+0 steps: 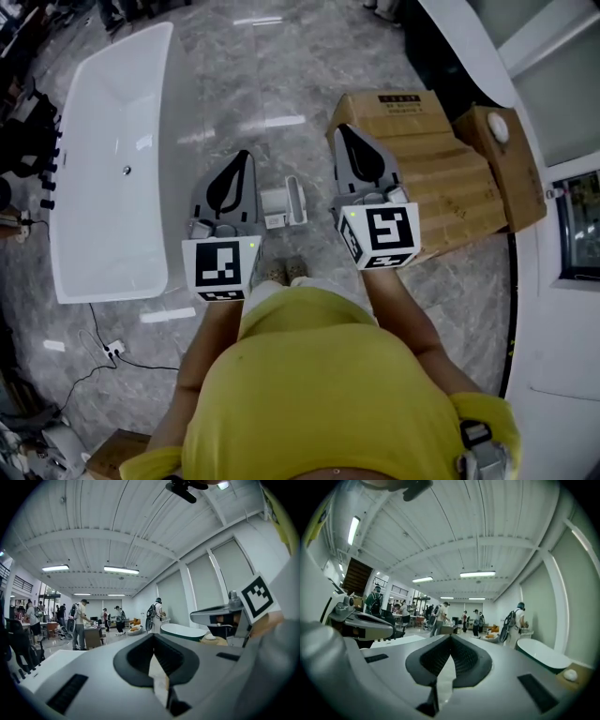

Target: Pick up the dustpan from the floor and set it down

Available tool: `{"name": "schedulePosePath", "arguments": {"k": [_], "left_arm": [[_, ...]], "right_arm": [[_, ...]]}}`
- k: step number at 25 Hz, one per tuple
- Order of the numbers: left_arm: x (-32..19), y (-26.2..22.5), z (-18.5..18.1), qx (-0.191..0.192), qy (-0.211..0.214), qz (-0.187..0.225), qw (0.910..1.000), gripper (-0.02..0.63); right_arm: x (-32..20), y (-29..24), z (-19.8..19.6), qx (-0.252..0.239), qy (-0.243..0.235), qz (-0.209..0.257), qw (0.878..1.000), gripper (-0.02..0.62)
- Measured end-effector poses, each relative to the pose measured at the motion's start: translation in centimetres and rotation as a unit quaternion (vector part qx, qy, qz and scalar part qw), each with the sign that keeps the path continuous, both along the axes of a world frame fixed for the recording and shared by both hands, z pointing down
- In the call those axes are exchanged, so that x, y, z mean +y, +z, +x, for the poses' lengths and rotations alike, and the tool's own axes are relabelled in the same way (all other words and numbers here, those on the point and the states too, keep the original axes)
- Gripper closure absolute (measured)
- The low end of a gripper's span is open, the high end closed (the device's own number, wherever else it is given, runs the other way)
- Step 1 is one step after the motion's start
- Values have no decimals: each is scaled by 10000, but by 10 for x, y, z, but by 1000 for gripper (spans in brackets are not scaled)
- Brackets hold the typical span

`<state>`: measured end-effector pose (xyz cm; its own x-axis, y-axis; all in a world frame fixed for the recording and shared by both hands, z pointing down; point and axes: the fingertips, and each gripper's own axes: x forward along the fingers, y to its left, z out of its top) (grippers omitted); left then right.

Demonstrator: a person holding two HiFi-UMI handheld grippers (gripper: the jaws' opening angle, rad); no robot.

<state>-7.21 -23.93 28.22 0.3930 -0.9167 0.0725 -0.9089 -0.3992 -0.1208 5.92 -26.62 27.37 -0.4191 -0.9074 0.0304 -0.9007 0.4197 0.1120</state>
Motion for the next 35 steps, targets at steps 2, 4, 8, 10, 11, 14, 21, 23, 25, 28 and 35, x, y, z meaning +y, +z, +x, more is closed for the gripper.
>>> {"name": "schedulePosePath", "arguments": {"k": [2, 4, 8, 10, 11, 14, 21, 23, 25, 28, 35], "left_arm": [[1, -20, -4, 10, -115, 188, 9998, 603], [1, -38, -6, 27, -211, 357, 9991, 603], [1, -61, -9, 31, -373, 512, 9980, 603], [0, -69, -7, 25, -400, 575, 9975, 603], [0, -71, -6, 14, -392, 612, 9974, 603], [-1, -67, -3, 3, -395, 528, 9978, 603], [-2, -52, -1, -24, -426, 306, 9986, 603], [-3, -51, 2, -1, -405, 252, 9989, 603], [-4, -52, 5, 2, -410, 293, 9987, 603], [-3, -46, 9, 7, -405, 225, 9989, 603], [-2, -35, 15, -15, -489, 257, 9985, 603]], "right_arm": [[7, -23, 1, -20, 27, 331, 9994, 584], [12, -41, 2, -66, 35, 566, 9984, 584], [18, -66, 5, -96, 58, 845, 9964, 584], [19, -70, 7, -129, 49, 877, 9960, 584], [18, -70, 8, -135, 41, 863, 9962, 584], [15, -58, 7, -174, -7, 677, 9976, 586], [9, -41, 13, -279, -24, 415, 9987, 586], [8, -41, 14, -255, -44, 439, 9987, 586], [8, -40, 15, -222, -71, 447, 9987, 586], [7, -35, 19, -229, -82, 371, 9990, 586], [5, -23, 28, -217, -153, 358, 9990, 586]]}}
